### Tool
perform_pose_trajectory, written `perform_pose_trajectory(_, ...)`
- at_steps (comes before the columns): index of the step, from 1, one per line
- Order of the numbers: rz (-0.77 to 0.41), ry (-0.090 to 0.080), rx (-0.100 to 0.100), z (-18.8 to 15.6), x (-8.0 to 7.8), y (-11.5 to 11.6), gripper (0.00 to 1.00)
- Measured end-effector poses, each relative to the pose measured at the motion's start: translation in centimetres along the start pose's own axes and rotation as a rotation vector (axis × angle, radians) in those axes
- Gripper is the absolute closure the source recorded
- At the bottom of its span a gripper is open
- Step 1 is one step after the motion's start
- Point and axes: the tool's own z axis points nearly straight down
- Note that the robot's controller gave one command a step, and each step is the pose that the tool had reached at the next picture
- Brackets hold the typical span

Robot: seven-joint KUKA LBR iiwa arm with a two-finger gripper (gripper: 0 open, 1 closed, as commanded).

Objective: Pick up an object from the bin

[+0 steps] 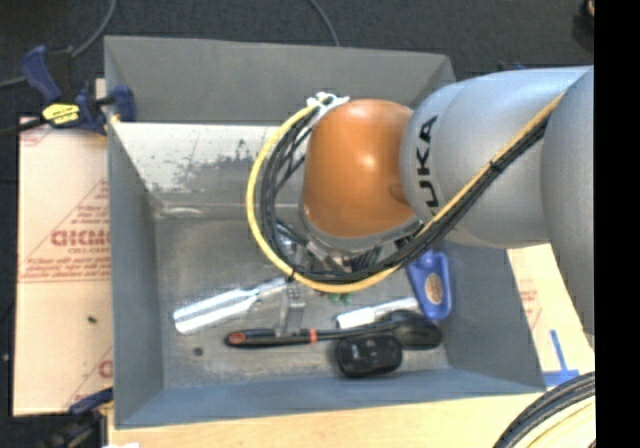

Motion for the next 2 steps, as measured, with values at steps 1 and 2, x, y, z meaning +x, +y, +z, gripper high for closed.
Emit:
perform_pose_trajectory(1, 0.005, -0.008, -0.001, -0.5, -0.2, -0.1, 0.00)
perform_pose_trajectory(2, -0.192, -0.009, -0.001, 8.4, -3.4, 7.1, 0.00)
